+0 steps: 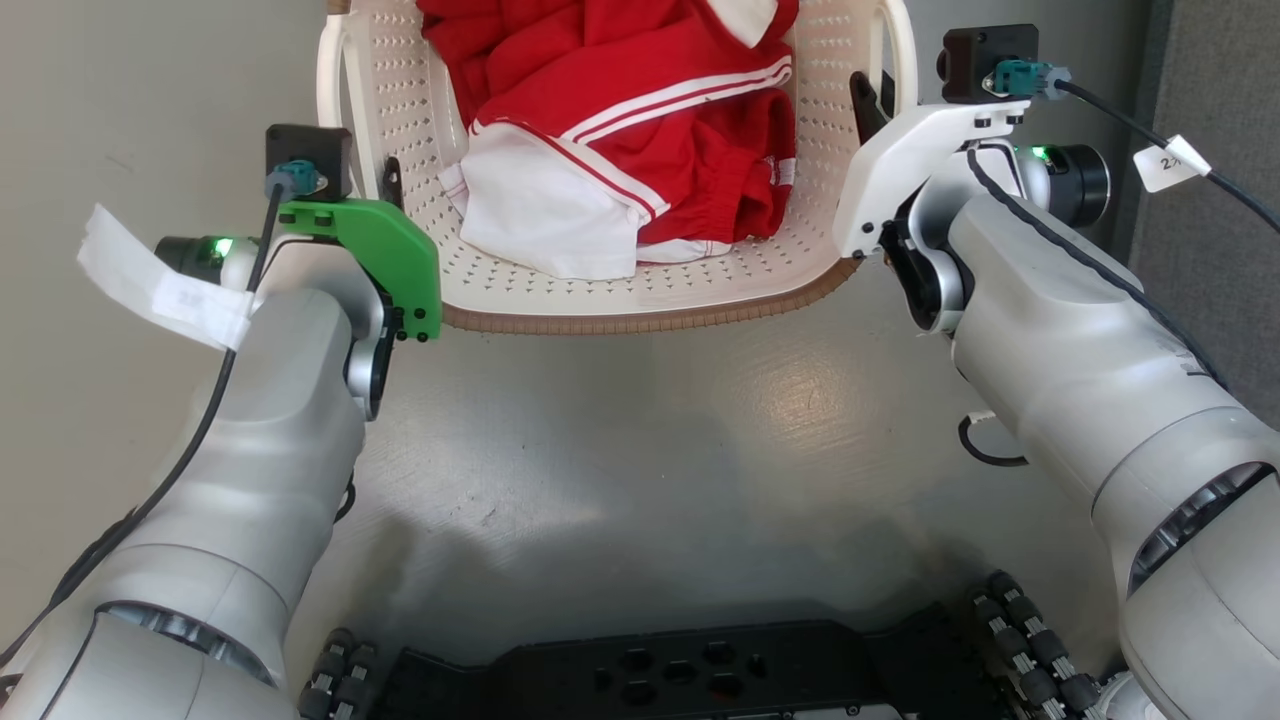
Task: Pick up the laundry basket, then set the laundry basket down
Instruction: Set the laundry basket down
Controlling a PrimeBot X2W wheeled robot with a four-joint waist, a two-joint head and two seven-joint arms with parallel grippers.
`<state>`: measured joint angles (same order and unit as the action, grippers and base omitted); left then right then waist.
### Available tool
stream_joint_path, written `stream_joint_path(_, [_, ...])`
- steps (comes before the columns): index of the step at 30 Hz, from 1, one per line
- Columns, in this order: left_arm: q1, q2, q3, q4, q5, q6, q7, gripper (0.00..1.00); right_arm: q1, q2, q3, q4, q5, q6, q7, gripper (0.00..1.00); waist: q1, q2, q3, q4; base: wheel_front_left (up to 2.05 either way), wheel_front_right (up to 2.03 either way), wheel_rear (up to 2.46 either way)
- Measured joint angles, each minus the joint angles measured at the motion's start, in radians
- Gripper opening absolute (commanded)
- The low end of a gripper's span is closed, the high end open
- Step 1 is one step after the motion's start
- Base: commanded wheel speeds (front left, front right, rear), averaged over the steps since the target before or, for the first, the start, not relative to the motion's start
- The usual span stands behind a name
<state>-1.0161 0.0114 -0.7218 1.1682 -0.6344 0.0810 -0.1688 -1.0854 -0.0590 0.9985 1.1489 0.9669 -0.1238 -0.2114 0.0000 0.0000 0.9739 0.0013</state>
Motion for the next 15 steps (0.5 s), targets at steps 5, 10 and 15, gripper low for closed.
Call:
stream_joint_path(5, [0.0,0.006,-0.001,0.013,-0.012,0.003,0.0,1.0,-0.002,-0.004,0.002,0.01,0.0,0.0,-0.001,1.0,0.0,0.0,-0.003,0.0,0.0,0.0,0.0])
stream_joint_path(10, [0.0,0.006,-0.002,0.02,-0.013,0.007,-0.011,1.0,-0.002,-0.003,0.001,0.022,0.002,0.0,-0.008,1.0,0.0,0.0,-0.012,0.0,0.0,0.0,0.0])
stream_joint_path(15, [0.0,0.006,0.001,0.026,-0.015,0.007,-0.023,1.0,-0.002,-0.003,-0.005,0.034,0.004,0.0,-0.015,1.0,0.0,0.0,-0.032,0.0,0.0,0.0,0.0])
